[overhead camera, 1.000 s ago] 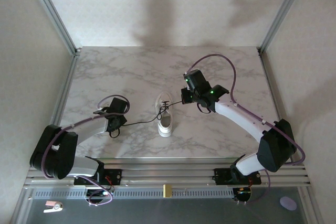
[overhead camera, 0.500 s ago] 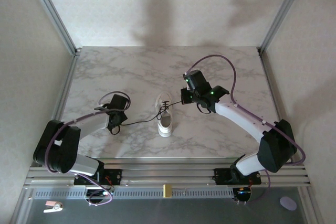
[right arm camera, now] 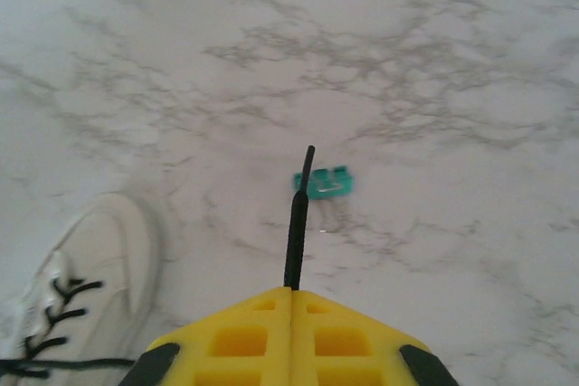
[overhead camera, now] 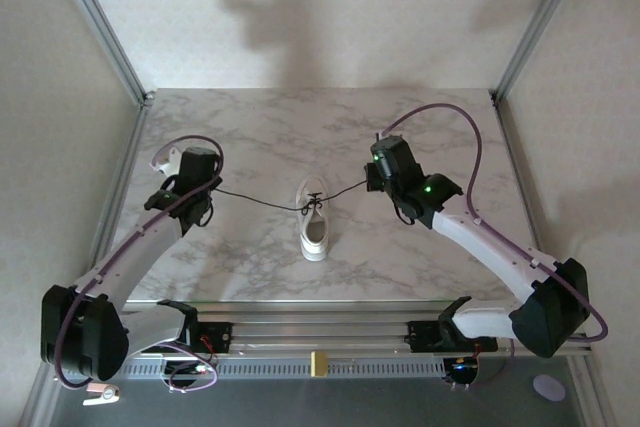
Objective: Tie the shoes
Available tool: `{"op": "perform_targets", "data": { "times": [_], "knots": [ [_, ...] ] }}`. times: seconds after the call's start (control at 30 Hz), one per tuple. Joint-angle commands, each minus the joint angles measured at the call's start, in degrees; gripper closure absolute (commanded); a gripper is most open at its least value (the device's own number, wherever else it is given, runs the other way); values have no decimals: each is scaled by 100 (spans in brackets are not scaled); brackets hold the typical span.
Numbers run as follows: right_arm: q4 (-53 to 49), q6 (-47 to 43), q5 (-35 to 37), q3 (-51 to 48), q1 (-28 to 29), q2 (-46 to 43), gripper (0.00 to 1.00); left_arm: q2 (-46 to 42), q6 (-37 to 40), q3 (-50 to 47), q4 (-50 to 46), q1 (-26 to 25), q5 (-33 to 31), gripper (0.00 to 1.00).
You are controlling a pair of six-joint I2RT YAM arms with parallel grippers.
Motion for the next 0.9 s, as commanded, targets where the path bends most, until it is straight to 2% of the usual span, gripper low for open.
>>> {"op": "perform_targets", "data": {
  "times": [0.0,0.47,0.87],
  "knots": [
    [-267,-22,542,-137,-116,-200,100,-95,169,233,-440,197,-315,100],
    [-935,-135,1117,-179,-715,-192,100,-65,578,696,-550,858,-169,100],
    [-1262,68,1015,-289,-1318,220,100,74,662,503,-438,1079,-59,100]
  ]
}}
